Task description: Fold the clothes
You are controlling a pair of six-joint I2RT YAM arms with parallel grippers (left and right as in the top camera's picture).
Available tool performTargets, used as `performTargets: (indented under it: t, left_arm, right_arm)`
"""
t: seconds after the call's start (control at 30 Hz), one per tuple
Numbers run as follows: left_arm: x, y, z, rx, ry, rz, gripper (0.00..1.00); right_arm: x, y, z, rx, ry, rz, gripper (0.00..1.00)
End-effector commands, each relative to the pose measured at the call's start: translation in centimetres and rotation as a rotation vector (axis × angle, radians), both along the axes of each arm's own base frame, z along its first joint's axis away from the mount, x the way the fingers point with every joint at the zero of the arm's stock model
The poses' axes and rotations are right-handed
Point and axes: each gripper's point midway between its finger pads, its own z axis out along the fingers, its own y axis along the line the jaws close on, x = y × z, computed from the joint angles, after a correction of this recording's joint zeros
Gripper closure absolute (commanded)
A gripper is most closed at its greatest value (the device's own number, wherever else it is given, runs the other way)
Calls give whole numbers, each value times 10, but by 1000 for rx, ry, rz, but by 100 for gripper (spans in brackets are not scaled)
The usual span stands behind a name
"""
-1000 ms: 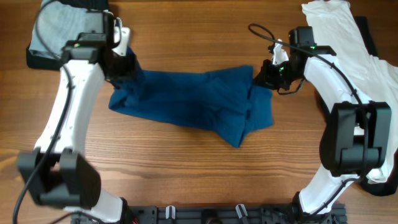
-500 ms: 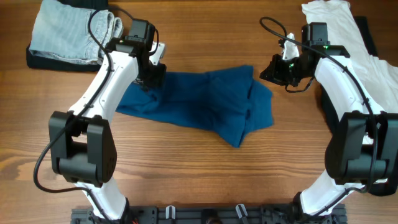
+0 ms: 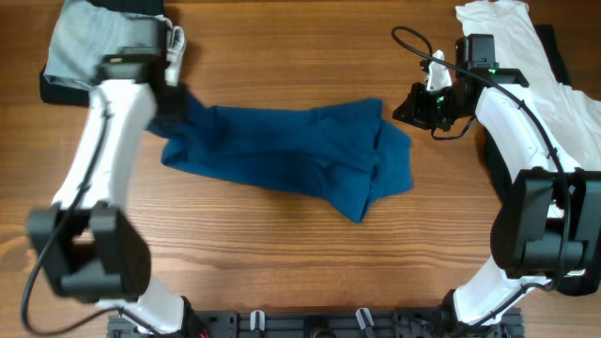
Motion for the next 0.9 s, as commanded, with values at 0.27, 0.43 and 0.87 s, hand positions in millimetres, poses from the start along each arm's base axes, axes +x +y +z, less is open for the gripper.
performTargets:
  t: [0.27,0.43,0.87]
  left_arm:
    - [2,92,41,114,-124,104,96]
    - [7,67,29,34,-102,42,96]
    - [12,-70,-17,-250,29,-231,96]
  right_arm:
    - [0,1,12,5,-33,20,96]
    - [0,0,12,-2,-32,18,96]
    - [0,-1,11,-9,-30,15,95]
